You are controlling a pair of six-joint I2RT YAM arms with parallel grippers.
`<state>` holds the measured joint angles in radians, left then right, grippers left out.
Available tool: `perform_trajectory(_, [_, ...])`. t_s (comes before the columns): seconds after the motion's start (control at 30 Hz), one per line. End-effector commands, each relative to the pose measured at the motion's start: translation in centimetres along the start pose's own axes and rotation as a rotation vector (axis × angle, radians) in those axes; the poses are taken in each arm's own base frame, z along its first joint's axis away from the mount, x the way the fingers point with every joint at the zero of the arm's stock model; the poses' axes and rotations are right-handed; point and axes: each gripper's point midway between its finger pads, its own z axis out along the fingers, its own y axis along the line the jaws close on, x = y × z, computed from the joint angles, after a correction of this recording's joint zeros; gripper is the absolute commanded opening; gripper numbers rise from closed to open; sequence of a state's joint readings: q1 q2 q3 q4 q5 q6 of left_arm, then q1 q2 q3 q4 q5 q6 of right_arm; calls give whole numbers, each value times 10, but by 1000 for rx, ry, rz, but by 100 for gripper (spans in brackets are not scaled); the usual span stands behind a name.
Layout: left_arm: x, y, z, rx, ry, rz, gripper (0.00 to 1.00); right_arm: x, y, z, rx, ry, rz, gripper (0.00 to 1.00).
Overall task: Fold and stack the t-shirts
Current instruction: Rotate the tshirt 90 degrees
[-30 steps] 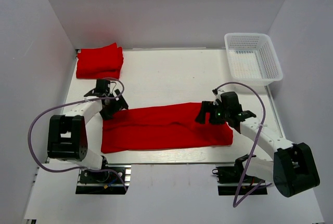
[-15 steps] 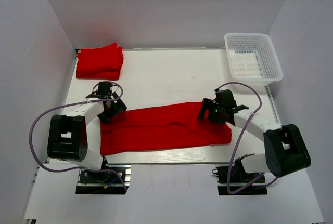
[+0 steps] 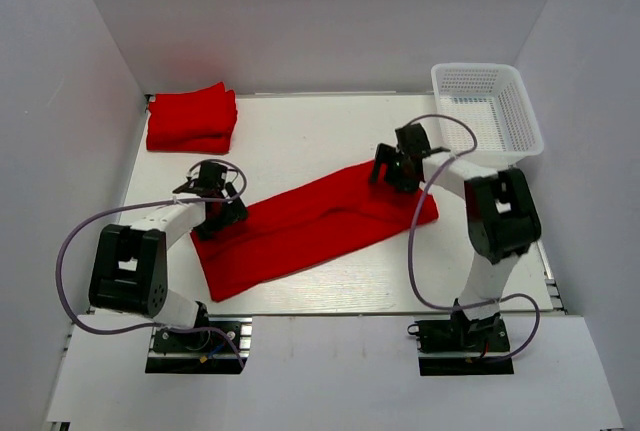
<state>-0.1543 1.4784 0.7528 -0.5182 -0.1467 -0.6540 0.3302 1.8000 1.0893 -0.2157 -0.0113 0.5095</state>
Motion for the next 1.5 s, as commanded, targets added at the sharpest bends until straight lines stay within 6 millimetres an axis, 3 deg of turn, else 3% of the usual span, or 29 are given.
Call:
perform_trajectory(0.0, [98,5,0,14,328,32,100,-36,-3,22,47,3,-35,90])
perform_trajectory(0.03, [101,2,-2,25,337,46,100,-25,-5,40,38,70,-31,90])
perform_trajectory(0.1, [114,3,-6,10,378,68,100,-32,-2,48,28,89,-38,90])
perform_trajectory(0.13, [124,1,-8,9,407,97,100,-71,17,43,-12,14,-56,90])
perform_trajectory(0.17, [131,0,-9,13,429,111,100,-63,10,63,-3,60,-58,90])
perform_trajectory(0.2, [136,-2,-11,18,446,126,100,-64,11,64,-5,77,-65,90])
perform_trajectory(0.23, [146,-5,-13,23,470,148,100,-92,24,67,-34,29,-83,90])
perform_trajectory(0.27, [153,-1,-15,-1,497,168,100,-87,28,77,-63,60,-100,90])
perform_trajectory(0.33, [168,-4,-21,4,538,202,100,-106,44,81,-113,44,-129,90])
perform_trajectory(0.37, [174,-5,-22,6,559,217,100,-99,47,91,-139,75,-134,90])
perform_trajectory(0.43, [190,-13,-31,35,615,250,100,-112,60,97,-186,59,-145,90])
perform_trajectory(0.47, [196,-14,-34,39,638,265,100,-109,63,108,-212,74,-143,90])
perform_trajectory(0.6, [211,-29,-52,82,684,344,100,-116,79,119,-292,50,-141,90])
perform_trajectory(0.7, [224,-45,-66,140,720,432,100,-132,92,120,-345,-10,-156,90])
perform_trajectory(0.8, [245,-56,-75,175,773,540,100,-137,106,119,-394,-34,-170,90])
perform_trajectory(0.93, [270,-65,-81,173,833,659,100,-138,109,114,-396,-44,-187,90])
perform_trajectory(1.03, [257,-90,-86,179,730,758,100,-151,106,103,-353,-95,-216,90])
perform_trajectory(1.07, [243,-86,-84,109,665,776,100,-159,105,96,-330,-120,-232,90])
perform_trajectory(1.1, [229,-106,-91,138,594,782,100,-160,102,93,-305,-122,-238,90])
perform_trajectory(1.23, [178,-120,-98,47,393,747,100,-173,104,63,-271,-184,-288,90])
perform_trajectory(1.33, [139,-131,-109,24,212,696,100,-191,114,23,-221,-265,-321,90])
perform_trajectory(1.43, [115,-142,-124,65,103,645,100,-184,112,10,-190,-269,-336,90])
perform_trajectory(1.47, [95,-145,-133,80,38,598,100,-187,114,0,-181,-292,-342,90])
